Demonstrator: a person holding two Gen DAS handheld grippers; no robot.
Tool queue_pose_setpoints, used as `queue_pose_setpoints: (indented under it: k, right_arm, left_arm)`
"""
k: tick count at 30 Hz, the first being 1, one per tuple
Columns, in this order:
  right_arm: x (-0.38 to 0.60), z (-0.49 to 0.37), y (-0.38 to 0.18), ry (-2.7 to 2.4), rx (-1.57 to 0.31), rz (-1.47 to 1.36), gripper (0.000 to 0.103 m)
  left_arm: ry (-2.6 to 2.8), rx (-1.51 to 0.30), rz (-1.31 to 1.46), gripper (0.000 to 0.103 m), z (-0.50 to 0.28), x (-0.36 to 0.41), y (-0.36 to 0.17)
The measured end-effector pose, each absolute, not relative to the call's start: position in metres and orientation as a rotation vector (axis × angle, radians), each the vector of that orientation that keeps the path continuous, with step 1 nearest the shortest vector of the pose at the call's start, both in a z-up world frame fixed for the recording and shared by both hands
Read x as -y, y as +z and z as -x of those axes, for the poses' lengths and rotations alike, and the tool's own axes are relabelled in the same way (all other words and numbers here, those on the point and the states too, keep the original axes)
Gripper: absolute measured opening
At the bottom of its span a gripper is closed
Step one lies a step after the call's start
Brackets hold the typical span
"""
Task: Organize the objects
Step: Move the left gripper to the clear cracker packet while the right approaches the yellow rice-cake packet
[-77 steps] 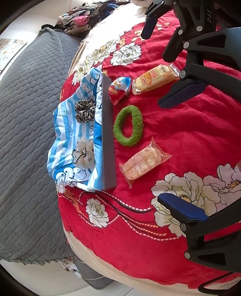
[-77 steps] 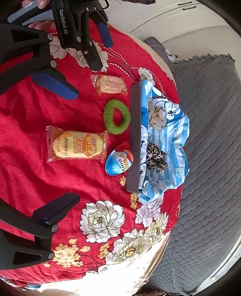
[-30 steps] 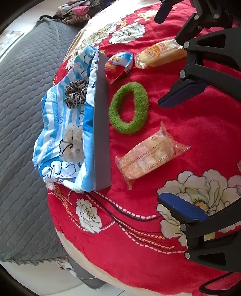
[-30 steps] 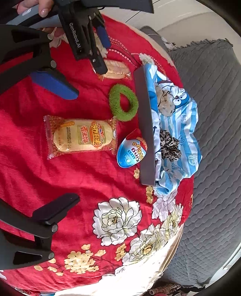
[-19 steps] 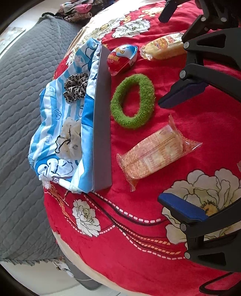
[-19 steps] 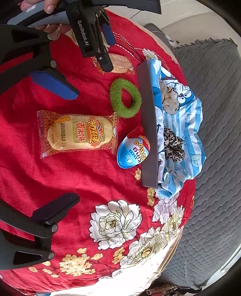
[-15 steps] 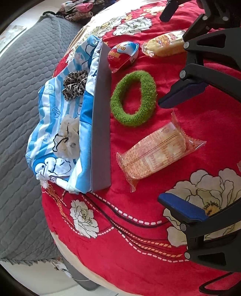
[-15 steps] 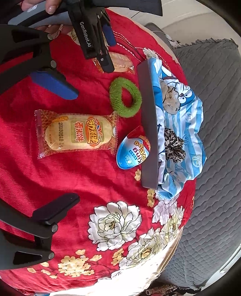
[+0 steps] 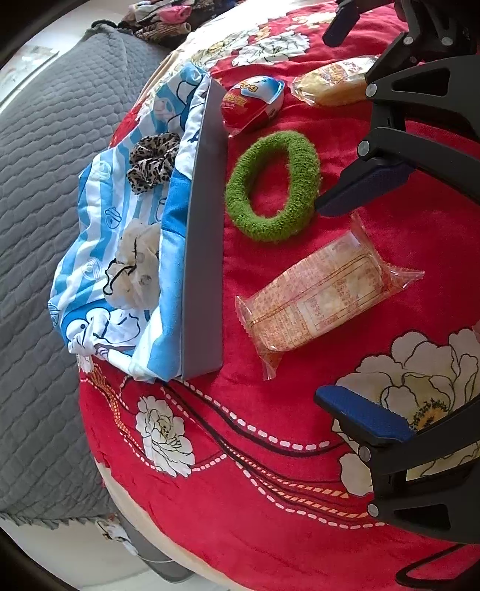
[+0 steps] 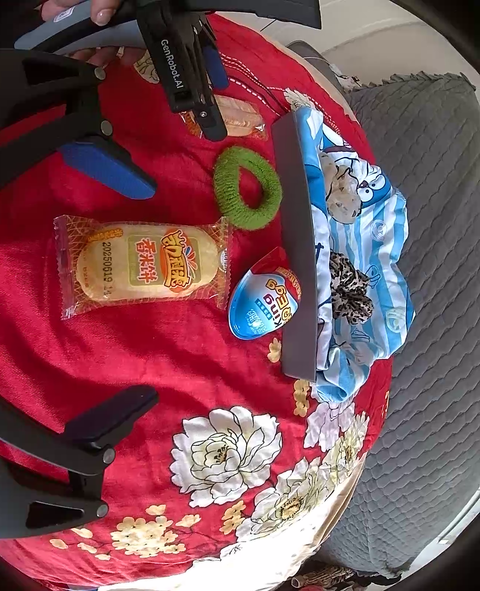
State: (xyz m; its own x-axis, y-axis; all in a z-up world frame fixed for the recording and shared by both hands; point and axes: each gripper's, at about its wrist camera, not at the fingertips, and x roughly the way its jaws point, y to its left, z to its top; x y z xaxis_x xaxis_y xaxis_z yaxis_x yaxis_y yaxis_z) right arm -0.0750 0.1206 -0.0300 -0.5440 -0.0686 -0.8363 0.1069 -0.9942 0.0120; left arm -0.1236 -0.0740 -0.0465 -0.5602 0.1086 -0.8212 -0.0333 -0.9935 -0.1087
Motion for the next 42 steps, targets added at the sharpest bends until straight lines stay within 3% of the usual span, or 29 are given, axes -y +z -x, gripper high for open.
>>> queue_pose_setpoints:
  k: [42]
  right_arm:
    - [-0.115, 0.094, -0.046, -2.677, -0.017, -1.473, 0.102]
  left_arm:
    - [2.688, 0.124, 1.457, 0.093, 0.135, 0.076, -0.064]
